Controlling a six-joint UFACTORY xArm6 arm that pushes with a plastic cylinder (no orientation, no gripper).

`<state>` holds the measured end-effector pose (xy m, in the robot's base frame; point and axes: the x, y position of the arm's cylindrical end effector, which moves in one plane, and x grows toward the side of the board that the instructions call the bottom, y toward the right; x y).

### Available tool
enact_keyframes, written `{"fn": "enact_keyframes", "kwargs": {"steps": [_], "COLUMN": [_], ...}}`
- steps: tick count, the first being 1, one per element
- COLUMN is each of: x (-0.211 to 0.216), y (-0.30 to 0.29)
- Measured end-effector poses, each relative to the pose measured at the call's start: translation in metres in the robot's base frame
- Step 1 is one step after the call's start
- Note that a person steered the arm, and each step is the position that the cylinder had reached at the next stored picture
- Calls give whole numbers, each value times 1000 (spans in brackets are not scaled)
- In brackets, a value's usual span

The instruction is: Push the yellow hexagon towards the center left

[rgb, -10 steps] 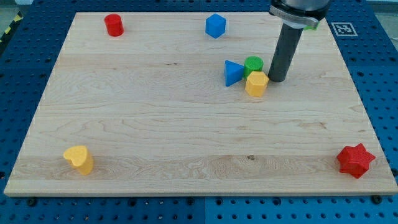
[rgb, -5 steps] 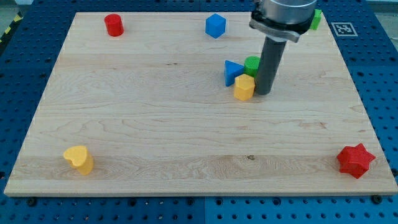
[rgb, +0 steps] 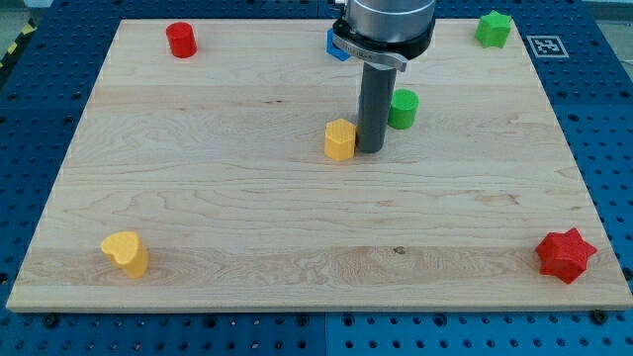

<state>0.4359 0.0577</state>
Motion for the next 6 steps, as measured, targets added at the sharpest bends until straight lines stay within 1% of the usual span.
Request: {"fn": "enact_keyframes", "kwargs": {"steps": [3, 4, 6], "x": [2, 5, 6], "y": [-19, -35, -105]}}
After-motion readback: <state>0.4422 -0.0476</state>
